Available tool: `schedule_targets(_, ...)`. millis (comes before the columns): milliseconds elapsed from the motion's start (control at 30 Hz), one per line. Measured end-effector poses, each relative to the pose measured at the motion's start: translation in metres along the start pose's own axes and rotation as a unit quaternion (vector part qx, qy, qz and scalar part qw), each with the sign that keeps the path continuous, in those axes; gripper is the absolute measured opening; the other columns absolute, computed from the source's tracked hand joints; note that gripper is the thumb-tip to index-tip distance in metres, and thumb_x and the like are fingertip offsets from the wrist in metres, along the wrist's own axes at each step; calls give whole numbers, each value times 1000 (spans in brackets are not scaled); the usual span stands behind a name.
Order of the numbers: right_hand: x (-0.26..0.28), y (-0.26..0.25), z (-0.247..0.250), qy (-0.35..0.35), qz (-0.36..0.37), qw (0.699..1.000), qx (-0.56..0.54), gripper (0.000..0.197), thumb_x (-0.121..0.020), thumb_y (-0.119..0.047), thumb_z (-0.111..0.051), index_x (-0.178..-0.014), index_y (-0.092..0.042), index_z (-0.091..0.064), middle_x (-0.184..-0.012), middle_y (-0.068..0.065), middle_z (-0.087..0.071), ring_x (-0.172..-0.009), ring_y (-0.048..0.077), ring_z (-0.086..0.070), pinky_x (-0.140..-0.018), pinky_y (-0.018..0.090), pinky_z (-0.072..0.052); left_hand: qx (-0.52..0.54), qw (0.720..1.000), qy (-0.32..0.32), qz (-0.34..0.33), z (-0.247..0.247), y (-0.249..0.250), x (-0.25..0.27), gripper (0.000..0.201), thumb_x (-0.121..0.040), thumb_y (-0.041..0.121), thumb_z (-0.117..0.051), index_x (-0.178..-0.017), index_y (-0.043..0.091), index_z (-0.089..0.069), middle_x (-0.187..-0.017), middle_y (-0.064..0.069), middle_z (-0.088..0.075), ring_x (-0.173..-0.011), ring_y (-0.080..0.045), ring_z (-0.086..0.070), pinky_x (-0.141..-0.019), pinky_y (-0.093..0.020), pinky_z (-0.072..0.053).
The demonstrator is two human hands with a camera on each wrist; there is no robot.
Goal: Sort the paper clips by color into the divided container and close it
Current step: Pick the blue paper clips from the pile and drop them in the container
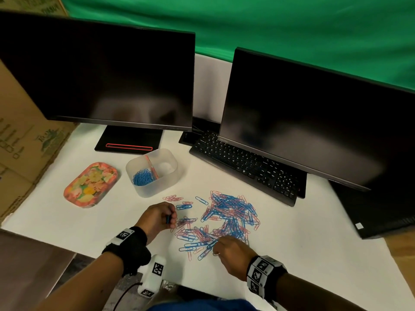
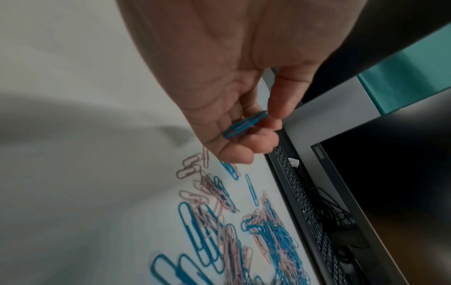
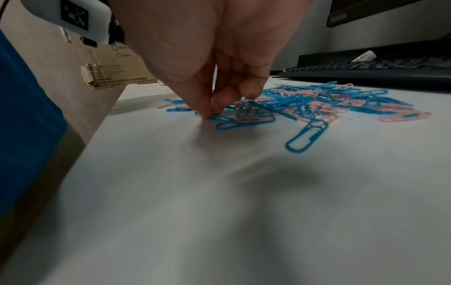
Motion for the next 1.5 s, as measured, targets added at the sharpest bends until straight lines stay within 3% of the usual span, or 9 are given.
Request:
schedule_targets(200,-4,2,1,-15,-30,999,4,29,-70,2,-68,-96,-11,-67,-92,7,-66,-86,24,-63,-78,25,-51,-238,968,-2,-79,0,-2,2,14,-75,18,-63,-67,10,-55,-53,-3,-49,-51,-19,-41,-51,-25,-34)
schedule_targets(433,1,-3,5,0,-3,1000,11,34,-48,-11,-83,-67,-26,-59,-68,-11,-57,-62,6,-57,-59,11,-45,-653,728,-106,-180,-27,-37,17,12,-81,32,-63,-91,26,-64,-87,8,-59,-81,-12,-57,-71,-22,-42)
schedule_targets(533,5,-3,20,38,-6,999,10,24,-60,-14,-78,-65,-24,-57,-66,-9,-56,-59,9,-54,-60,14,-40,-705,679,-83,-187,-26,-46,14,16,-86,30,-57,-99,23,-62,-99,7,-55,-95,-17,-57,-72,-23,-36)
schedule_targets(700,5,16,30,44,-91,990,-102,15,-92,-11,-44,-91,-10,-58,-88,3,-59,-81,18,-49,-73,25,-37,-713,670,-86,-186,-21,-49,14,7,-88,28,-53,-90,23,-57,-93,11,-43,-86,-19,-55,-69,-24,-33)
schedule_targets(900,-2,21,30,13,-168,965,-199,22,-93,-7,-40,-107,-17,-55,-80,-14,-45,-66,3,-42,-61,14,-35,-693,691,-84,-191,-11,-45,14,10,-87,27,-49,-78,29,-46,-86,12,-46,-79,-17,-54,-66,-24,-40)
schedule_targets(1033,-9,13,31,11,-131,982,-138,31,-91,-9,-37,-116,-15,-54,-104,1,-56,-93,18,-51,-78,22,-39,-640,740,-70,-193,-7,-37,15,16,-81,18,-52,-70,29,-50,-70,15,-52,-68,-10,-51,-55,-13,-33)
schedule_targets(1200,-19,0,24,-11,-42,999,-13,23,-83,-8,-55,-105,-10,-63,-101,9,-63,-92,28,-58,-84,35,-49,-583,787,-64,-192,-4,-31,15,22,-80,13,-56,-74,34,-53,-74,7,-64,-62,-8,-53,-64,-23,-46)
schedule_targets(1367,-28,8,13,-37,-39,998,36,26,-55,-11,-83,-68,-23,-63,-67,-5,-58,-59,14,-57,-50,23,-52,-556,807,-50,-193,-4,-30,12,24,-87,13,-55,-106,24,-65,-76,8,-59,-61,-4,-51,-66,-17,-42)
schedule_targets(1500,-27,4,14,-44,-9,998,45,28,-51,-21,-84,-67,-27,-61,-66,-10,-57,-57,9,-56,-53,15,-47,-553,813,-30,-182,-4,-28,10,20,-88,15,-57,-103,20,-70,-93,2,-68,-83,-14,-61,-75,-18,-45)
Point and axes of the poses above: each hand's wrist, its own x-axis away from the middle knuckle, its own z-axis out of the back of the hand, y = z × x, the point moved 5 cm from there along -x, towards the middle knuckle
